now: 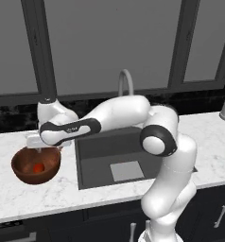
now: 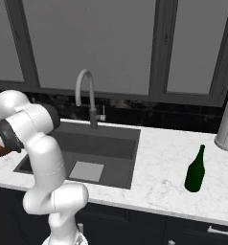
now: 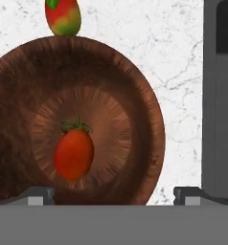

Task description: Pick the tomato from the sink and place it in the bowl. Then pick the bowl and place it in the microwave. Then close the microwave door and press the start button.

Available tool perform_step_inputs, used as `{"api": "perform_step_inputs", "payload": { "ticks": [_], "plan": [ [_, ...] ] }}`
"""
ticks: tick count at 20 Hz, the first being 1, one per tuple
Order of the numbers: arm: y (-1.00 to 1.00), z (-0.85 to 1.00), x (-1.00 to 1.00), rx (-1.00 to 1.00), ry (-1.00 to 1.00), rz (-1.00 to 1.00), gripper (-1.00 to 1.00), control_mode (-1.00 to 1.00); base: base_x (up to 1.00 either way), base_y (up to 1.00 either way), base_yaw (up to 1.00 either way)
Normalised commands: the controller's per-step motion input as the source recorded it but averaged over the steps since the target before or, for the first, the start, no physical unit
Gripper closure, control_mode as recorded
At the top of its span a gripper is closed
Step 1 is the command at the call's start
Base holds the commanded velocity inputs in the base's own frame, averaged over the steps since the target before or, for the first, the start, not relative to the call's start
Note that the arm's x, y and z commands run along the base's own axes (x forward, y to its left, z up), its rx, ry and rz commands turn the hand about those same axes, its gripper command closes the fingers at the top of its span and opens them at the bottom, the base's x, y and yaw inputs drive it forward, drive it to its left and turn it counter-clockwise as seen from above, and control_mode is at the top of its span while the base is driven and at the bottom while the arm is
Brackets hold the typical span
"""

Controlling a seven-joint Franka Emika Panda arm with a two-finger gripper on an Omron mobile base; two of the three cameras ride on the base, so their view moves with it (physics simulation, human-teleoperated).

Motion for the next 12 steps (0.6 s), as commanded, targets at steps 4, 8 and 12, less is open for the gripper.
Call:
{"api": "perform_step_inputs", "payload": {
  "ticks": [4,8,12],
  "plan": [
    [-0.27,-0.31,0.00,0.03,0.00,0.02,-1.00,-1.00,0.00,0.00,0.00],
    [0.00,-0.16,0.28,0.00,0.00,0.00,-1.00,-1.00,0.00,0.00,0.00],
    [0.00,-0.10,0.36,0.00,0.01,0.00,-1.00,-1.00,0.00,0.00,0.00]
  ]
}}
